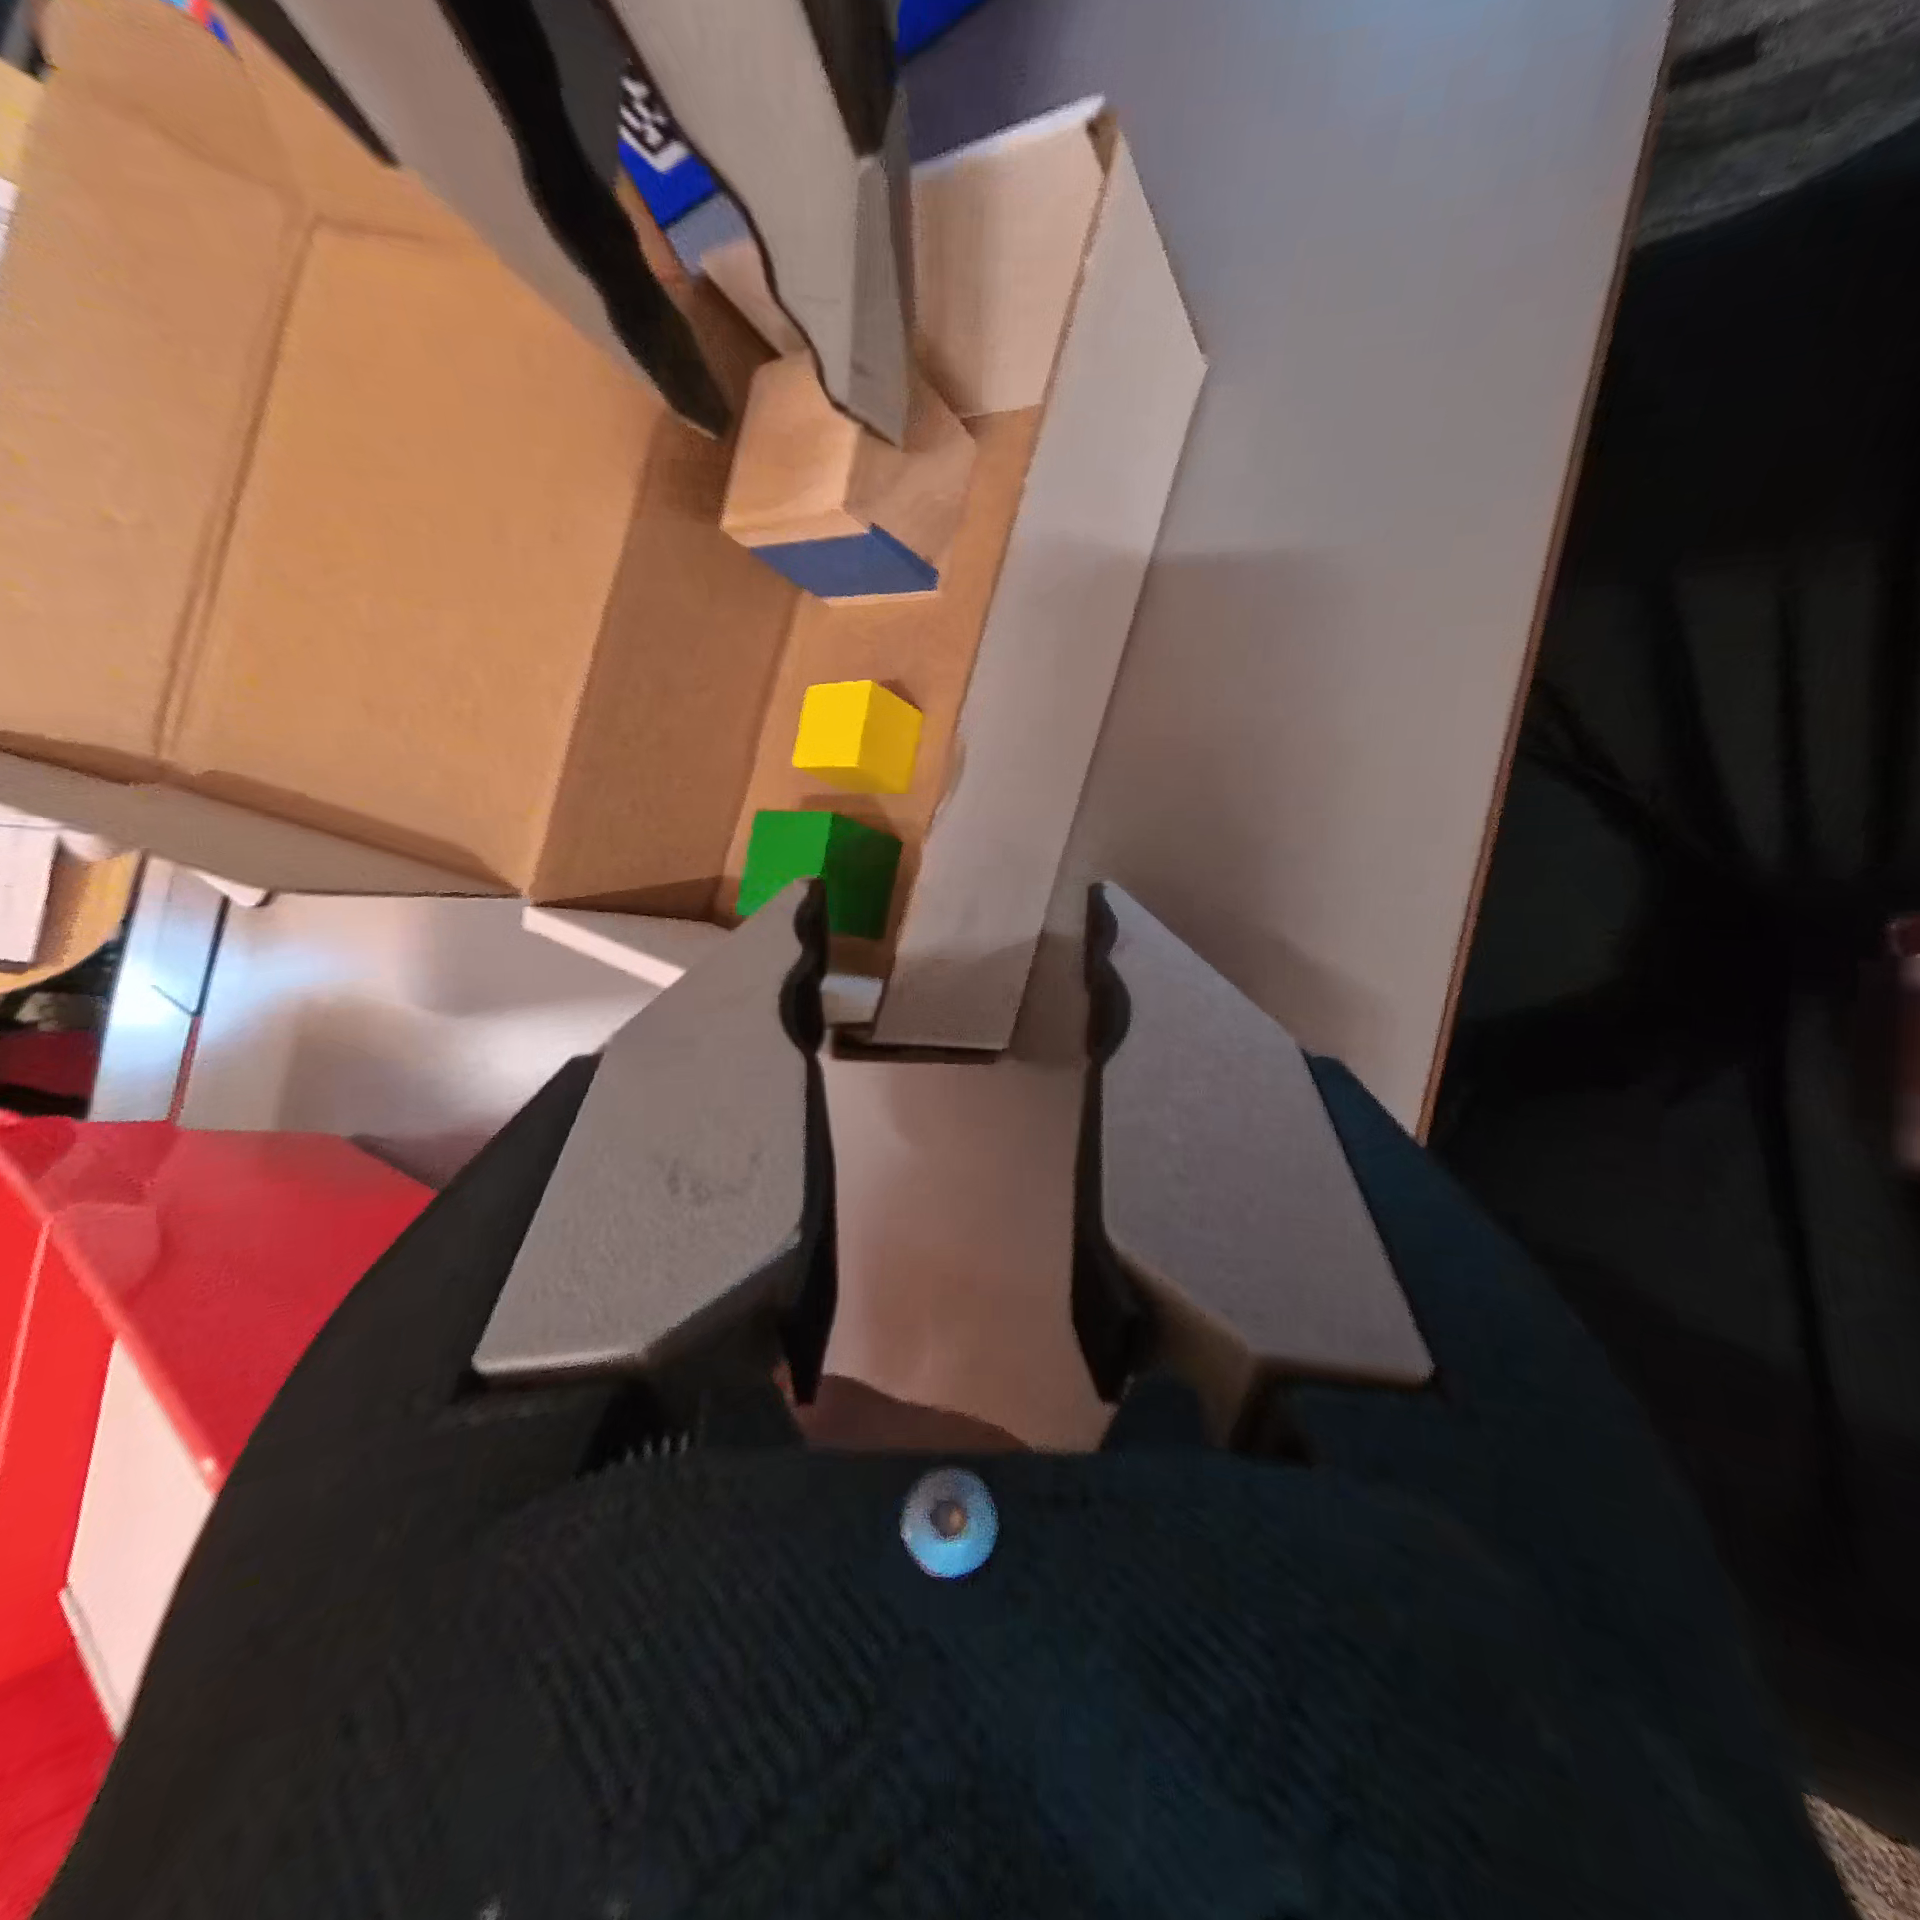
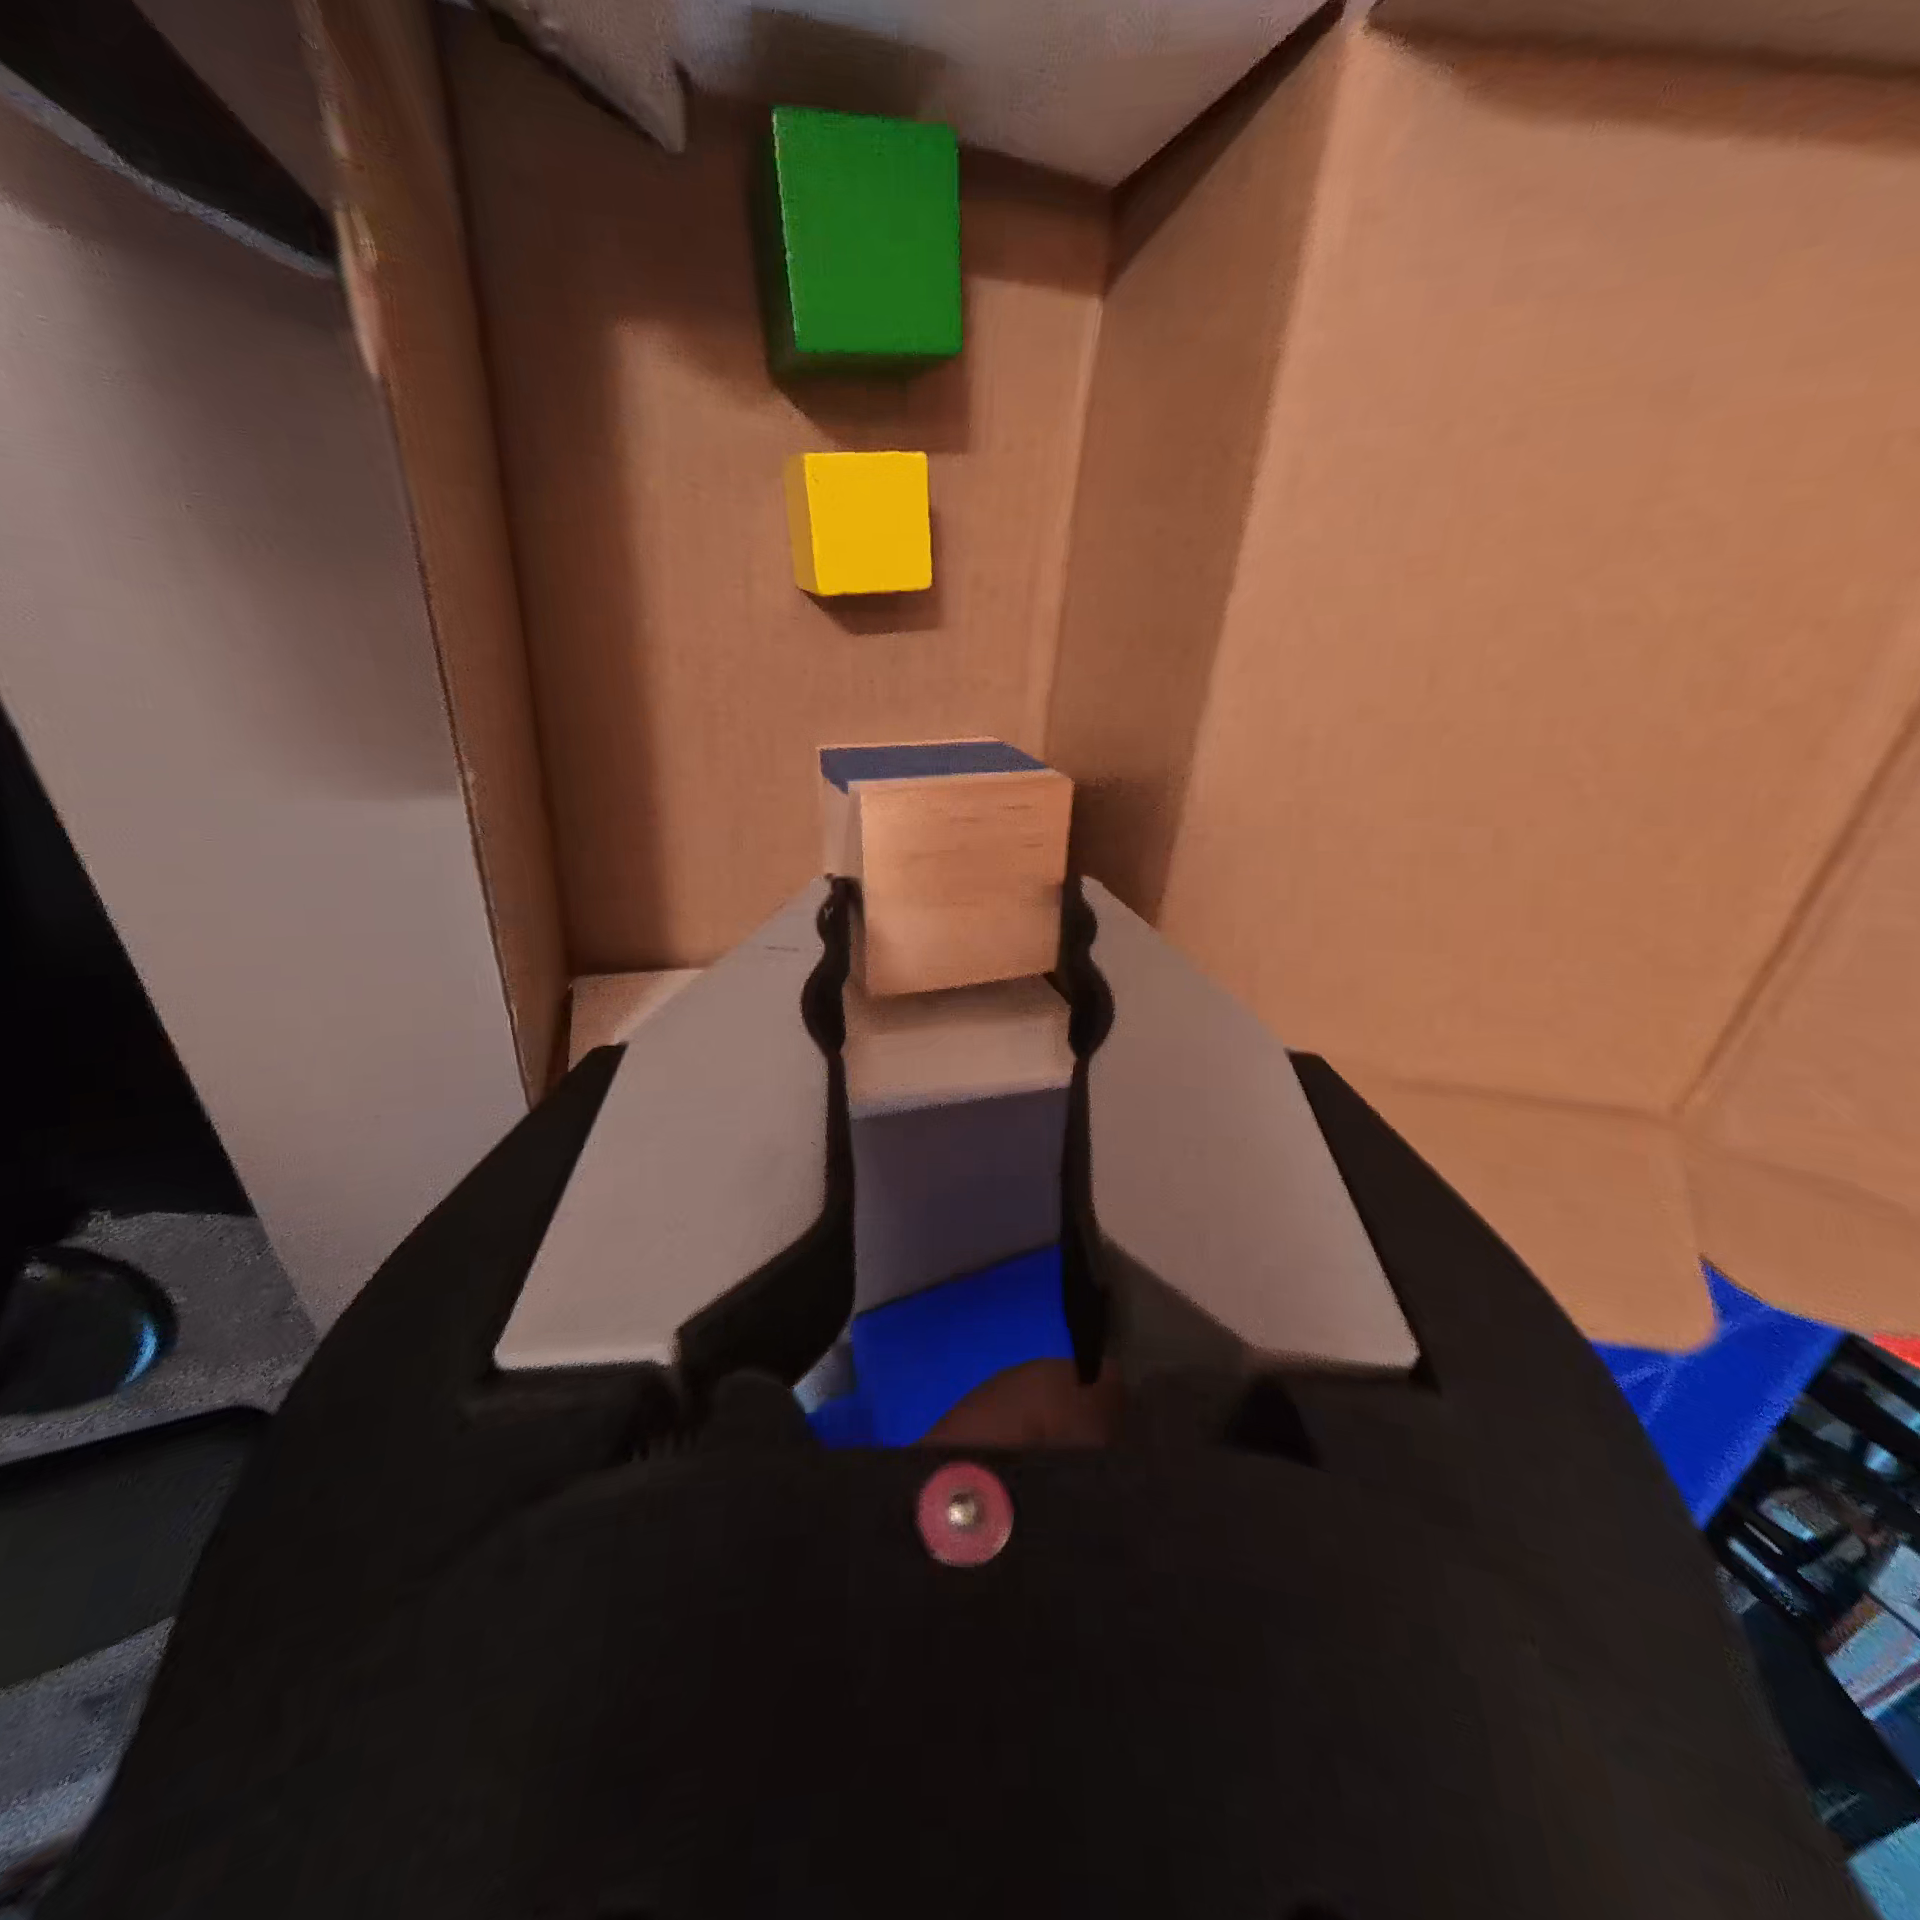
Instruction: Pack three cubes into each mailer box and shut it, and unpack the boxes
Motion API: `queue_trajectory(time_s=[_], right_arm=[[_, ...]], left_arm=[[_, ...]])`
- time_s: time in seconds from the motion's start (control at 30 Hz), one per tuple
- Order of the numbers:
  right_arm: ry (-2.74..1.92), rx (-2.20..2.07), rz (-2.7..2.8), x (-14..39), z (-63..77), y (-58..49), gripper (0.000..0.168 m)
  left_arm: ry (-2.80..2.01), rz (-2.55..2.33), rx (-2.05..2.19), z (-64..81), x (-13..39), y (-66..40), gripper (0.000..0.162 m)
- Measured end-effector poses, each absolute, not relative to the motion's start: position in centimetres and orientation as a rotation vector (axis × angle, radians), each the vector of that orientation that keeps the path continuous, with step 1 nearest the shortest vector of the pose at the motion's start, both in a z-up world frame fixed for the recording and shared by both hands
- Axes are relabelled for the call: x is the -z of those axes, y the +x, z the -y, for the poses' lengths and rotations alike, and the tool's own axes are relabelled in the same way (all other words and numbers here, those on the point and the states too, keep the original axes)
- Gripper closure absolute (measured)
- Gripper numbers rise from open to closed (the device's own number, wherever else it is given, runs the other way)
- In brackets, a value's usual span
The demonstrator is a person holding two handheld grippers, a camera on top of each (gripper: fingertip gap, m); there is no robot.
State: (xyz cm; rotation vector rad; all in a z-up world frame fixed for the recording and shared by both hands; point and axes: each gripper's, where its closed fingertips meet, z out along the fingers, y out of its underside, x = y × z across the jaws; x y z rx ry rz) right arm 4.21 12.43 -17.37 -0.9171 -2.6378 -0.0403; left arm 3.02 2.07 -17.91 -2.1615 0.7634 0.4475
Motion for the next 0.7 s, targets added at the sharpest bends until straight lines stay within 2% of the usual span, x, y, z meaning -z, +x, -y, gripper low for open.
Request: queue_trajectory(time_s=[0.07,0.2,0.53,0.57,0.7], right_arm=[[-0.938,0.053,2.671,18.4,-12.5,4.0,0.124],[-0.977,-0.071,2.699,18.5,-11.9,3.6,0.126],[-1.049,-0.198,2.822,18.3,-10.5,5.0,0.127],[-1.084,-0.195,2.847,18.6,-10.4,5.3,0.123],[-1.179,-0.035,2.934,19.8,-10.8,5.9,0.125]], left_arm=[[-2.166,-0.775,-0.451,-2.3,18.5,3.0,0.123],[-2.146,-0.753,-0.430,-2.5,18.3,2.9,0.129],[-2.147,-0.755,-0.437,-2.6,18.4,3.0,0.122],[-2.148,-0.754,-0.437,-2.6,18.4,3.0,0.121],[-2.155,-0.753,-0.435,-2.6,18.6,3.0,0.117]])
